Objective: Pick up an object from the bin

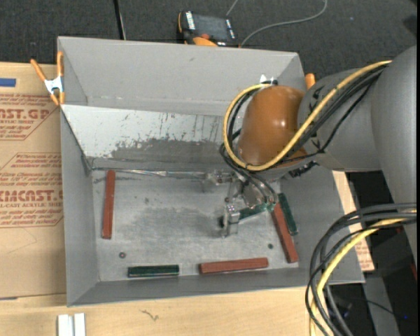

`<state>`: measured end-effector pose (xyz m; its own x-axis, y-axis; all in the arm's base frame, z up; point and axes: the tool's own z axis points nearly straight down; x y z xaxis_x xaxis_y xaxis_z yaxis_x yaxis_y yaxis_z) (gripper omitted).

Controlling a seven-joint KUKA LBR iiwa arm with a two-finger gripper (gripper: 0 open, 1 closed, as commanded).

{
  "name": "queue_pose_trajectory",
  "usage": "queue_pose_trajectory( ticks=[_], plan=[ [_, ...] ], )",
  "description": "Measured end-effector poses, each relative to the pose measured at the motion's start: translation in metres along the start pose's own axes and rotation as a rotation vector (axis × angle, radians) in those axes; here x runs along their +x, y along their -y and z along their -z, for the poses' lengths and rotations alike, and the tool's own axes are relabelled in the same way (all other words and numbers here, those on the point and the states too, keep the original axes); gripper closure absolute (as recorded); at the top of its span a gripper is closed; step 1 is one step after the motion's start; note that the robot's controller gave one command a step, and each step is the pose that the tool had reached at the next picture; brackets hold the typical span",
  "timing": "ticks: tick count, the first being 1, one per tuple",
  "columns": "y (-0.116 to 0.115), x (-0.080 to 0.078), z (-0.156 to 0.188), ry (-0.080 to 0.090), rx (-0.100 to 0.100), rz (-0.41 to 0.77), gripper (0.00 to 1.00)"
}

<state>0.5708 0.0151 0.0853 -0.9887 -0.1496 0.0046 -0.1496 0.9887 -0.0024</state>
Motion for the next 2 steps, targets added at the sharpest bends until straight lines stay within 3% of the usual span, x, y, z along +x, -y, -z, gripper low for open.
queue_pose_trajectory(
  ticks=[1,2],
  plan=[
    [0.059,0.0106,-0.017,0.004,0.0,0.049,0.0],
    [0.0544,0.0086,-0.0151,0.007,-0.003,0.053,1.0]
  ],
)
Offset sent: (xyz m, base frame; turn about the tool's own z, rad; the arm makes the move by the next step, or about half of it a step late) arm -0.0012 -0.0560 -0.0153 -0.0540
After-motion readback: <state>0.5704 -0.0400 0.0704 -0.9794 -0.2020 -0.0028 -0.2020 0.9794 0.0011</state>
